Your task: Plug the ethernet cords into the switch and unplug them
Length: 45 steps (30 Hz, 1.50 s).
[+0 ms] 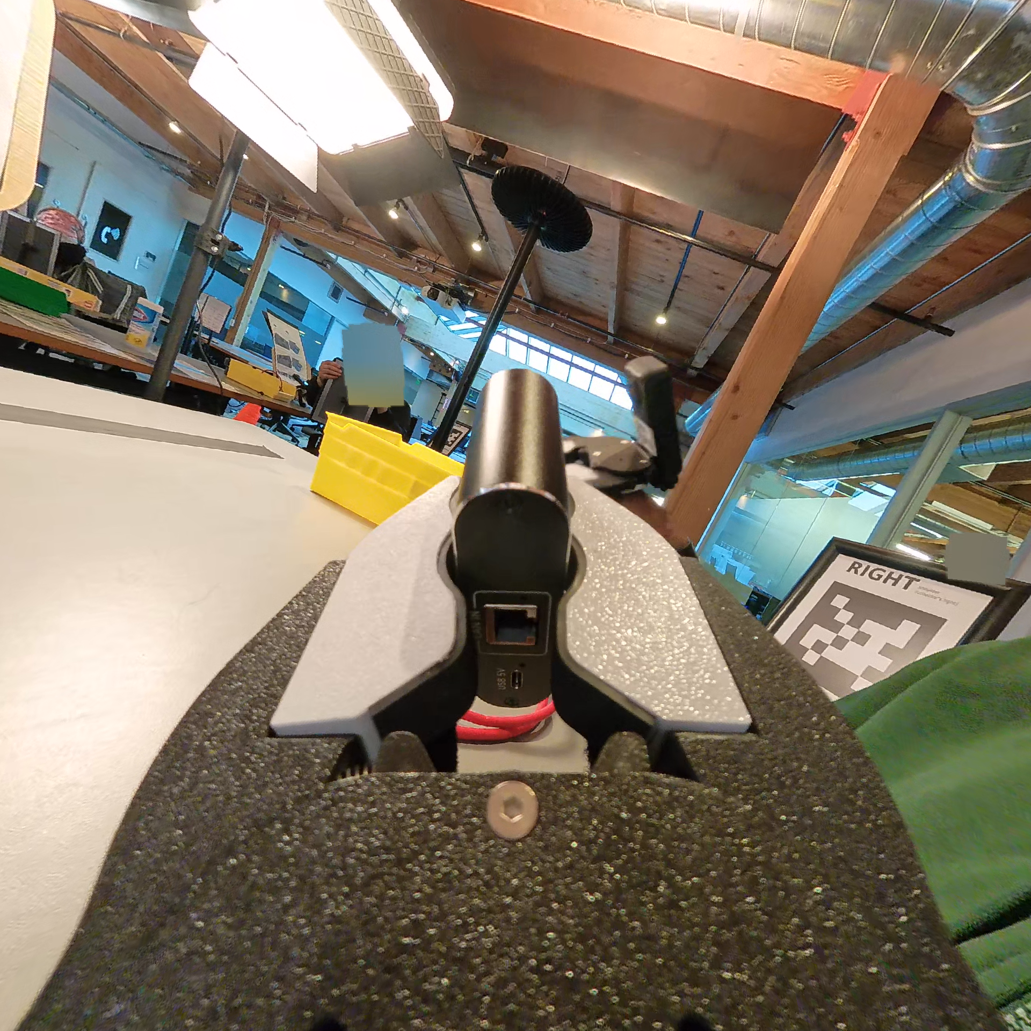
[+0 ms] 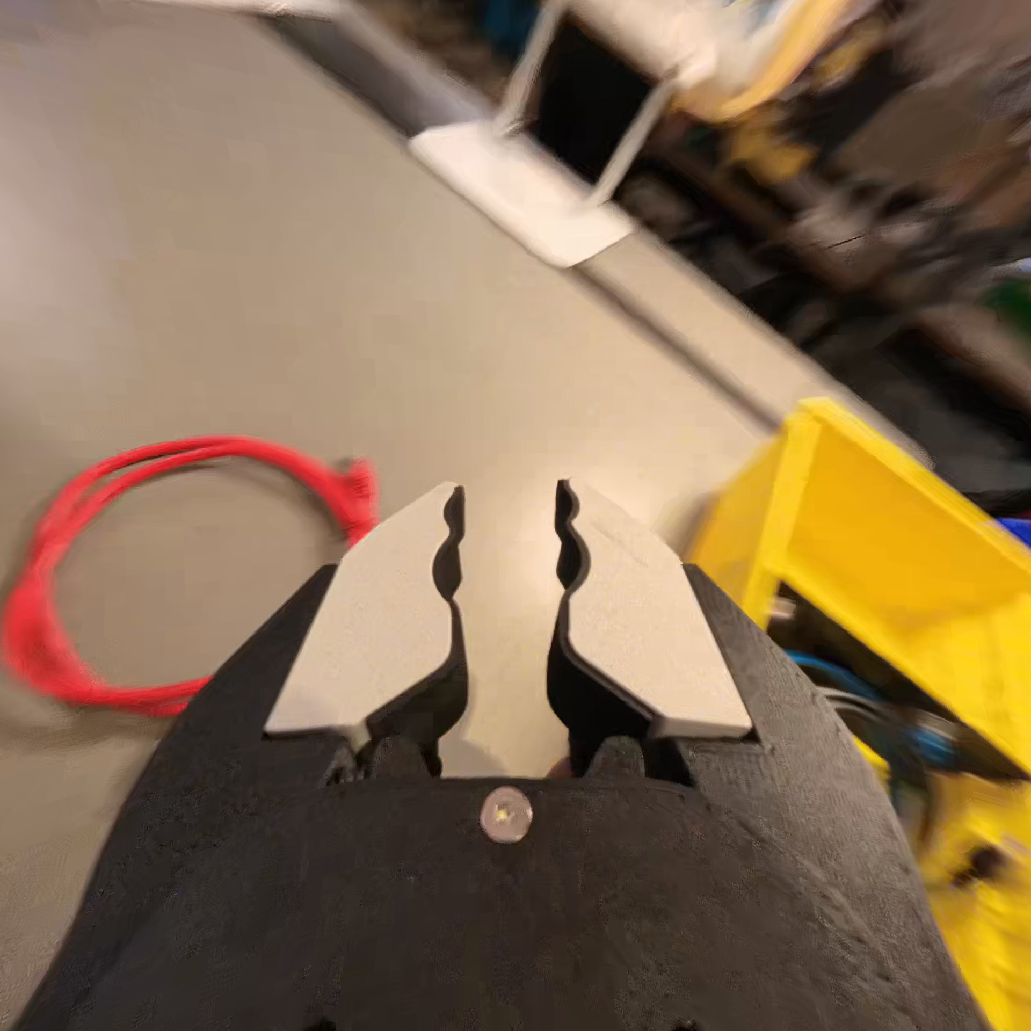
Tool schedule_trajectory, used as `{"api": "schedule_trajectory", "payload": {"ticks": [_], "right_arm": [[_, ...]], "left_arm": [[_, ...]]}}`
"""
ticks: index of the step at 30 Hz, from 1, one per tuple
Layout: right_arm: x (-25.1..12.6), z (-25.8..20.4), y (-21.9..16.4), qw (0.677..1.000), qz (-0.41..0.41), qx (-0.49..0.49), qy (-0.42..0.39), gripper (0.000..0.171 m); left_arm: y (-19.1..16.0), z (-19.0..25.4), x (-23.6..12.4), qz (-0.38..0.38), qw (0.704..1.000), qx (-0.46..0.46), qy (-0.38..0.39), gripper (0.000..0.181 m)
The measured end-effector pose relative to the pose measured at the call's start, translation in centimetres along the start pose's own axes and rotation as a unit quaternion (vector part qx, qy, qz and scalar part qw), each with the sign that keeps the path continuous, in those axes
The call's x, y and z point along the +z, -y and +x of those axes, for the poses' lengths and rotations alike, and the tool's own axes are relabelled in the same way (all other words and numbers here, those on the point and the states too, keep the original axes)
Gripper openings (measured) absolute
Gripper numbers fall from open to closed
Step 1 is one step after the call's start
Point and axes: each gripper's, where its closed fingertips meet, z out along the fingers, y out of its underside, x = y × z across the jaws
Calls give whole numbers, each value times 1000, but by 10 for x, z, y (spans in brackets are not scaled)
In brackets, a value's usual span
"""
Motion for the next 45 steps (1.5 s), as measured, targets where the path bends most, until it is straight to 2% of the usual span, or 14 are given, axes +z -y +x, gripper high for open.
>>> {"api": "schedule_trajectory", "payload": {"ticks": [2, 6, 7, 9, 14, 18, 21, 24, 27, 30, 32, 35, 40, 45], "right_arm": [[26, -42, -21, 994, -63, -10, 90, 41], [65, -77, -68, 973, -172, -11, 153, 53], [68, -83, -78, 967, -194, -21, 164, 50], [64, -89, -76, 966, -186, -37, 176, 20], [61, -78, -59, 979, -146, -60, 130, 16], [36, -29, -8, 999, -21, -7, 30, 14], [-8, 43, 13, 992, 63, 52, -92, 14], [-63, 113, 14, 961, 142, 134, -194, 13], [-108, 176, -15, 908, 190, 218, -301, 14], [-105, 209, -73, 881, 144, 283, -350, 14], [-81, 210, -111, 891, 66, 307, -328, 15], [-65, 206, -136, 898, -10, 299, -322, 36], [-85, 187, -57, 920, 77, 152, -352, 37], [-31, 51, 43, 981, 154, -19, -115, 34]], "left_arm": [[0, 1, 0, 2, 1000, 1, -1, 29], [1, 1, -1, 4, 1000, 1, -2, 28], [1, 1, -1, 4, 1000, 1, -2, 29], [0, 1, -1, 2, 1000, 0, -2, 28], [0, 1, -1, 1, 1000, 0, -1, 29], [0, 0, -1, 1, 1000, 0, 0, 29], [0, 0, -1, 1, 1000, 0, 0, 29], [0, 1, 0, -1, 1000, 0, -1, 29], [-1, 0, 0, -2, 1000, 0, 0, 29], [0, -1, 1, -2, 1000, 0, 1, 29], [-1, -1, 2, -3, 1000, 0, 2, 28], [-1, 0, 2, -3, 1000, 2, 1, 28], [-1, 0, 2, -5, 1000, 1, -2, 29], [-2, 1, 3, -6, 1000, 0, -6, 29]]}}
